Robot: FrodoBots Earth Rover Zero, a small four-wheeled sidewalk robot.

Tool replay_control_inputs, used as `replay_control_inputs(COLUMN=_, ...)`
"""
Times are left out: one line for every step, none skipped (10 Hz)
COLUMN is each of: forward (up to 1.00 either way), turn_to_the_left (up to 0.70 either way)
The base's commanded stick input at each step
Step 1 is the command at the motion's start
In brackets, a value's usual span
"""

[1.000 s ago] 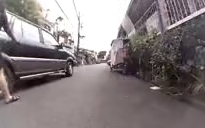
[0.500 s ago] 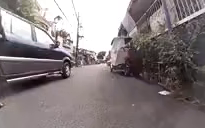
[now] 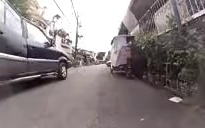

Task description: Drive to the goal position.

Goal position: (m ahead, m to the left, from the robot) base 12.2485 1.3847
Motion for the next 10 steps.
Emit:
replay_control_inputs(forward=0.7, turn_to_the_left=0.0)
replay_control_inputs(forward=0.7, turn_to_the_left=0.0)
replay_control_inputs(forward=0.7, turn_to_the_left=0.0)
replay_control_inputs(forward=0.7, turn_to_the_left=0.0)
replay_control_inputs(forward=0.7, turn_to_the_left=0.0)
replay_control_inputs(forward=0.7, turn_to_the_left=0.0)
replay_control_inputs(forward=0.7, turn_to_the_left=0.0)
replay_control_inputs(forward=0.7, turn_to_the_left=0.0)
replay_control_inputs(forward=0.7, turn_to_the_left=0.0)
replay_control_inputs(forward=0.7, turn_to_the_left=0.0)
